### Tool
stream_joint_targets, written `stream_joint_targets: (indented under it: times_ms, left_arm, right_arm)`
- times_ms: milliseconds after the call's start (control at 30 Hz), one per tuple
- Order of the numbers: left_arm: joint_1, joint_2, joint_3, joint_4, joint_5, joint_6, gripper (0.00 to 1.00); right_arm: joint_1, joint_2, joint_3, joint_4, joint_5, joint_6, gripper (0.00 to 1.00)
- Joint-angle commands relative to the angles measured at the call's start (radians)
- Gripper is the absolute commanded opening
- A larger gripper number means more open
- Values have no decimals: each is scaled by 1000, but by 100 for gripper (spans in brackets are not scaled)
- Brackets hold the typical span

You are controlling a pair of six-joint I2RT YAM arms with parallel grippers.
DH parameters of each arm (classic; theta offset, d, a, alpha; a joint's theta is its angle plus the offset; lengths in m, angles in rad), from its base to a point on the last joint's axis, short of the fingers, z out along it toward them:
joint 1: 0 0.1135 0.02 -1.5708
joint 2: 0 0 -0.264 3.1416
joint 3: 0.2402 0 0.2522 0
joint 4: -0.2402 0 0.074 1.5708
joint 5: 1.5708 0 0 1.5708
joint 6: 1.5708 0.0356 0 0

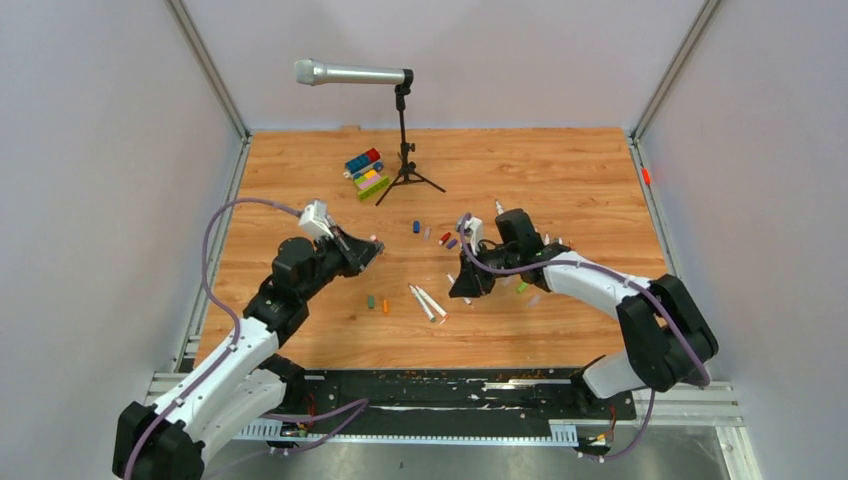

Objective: Open the pen caps
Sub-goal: Place the pen cap at the center of the board.

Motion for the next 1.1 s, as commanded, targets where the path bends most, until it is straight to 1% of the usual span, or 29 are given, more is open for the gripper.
stream_joint_targets:
  times_ms: [0, 133, 233, 333, 467, 567, 667, 867, 1067]
  left_arm:
    - [-18, 6, -30, -264, 43, 1, 0]
    - [-105, 49, -37, -354, -36, 5, 0]
    - [-183, 96, -37, -371, -103, -13, 0]
    - [-231, 161, -32, -362, -131, -30, 0]
    - [-277, 259, -11, -365, -140, -34, 0]
    - [-303, 319, 0, -360, -181, -49, 1]
    - [-315, 370, 8, -325, -180, -61, 2]
    - [-335, 473, 53, -299, -183, -58, 11]
    - [-339, 498, 70, -319, -210, -55, 22]
  right_arm:
    - [59, 63, 70, -32, 221, 21, 17]
    - [77, 160, 126, -73, 274, 55, 19]
    - [79, 222, 180, -118, 283, 55, 22]
    - [84, 257, 197, -135, 283, 53, 23]
    - [87, 264, 207, -148, 288, 43, 23]
    - [87, 245, 214, -162, 270, 32, 24]
    - [87, 218, 225, -178, 251, -7, 25]
    - [74, 181, 219, -181, 209, -19, 25]
    - [68, 175, 219, -185, 188, -23, 26]
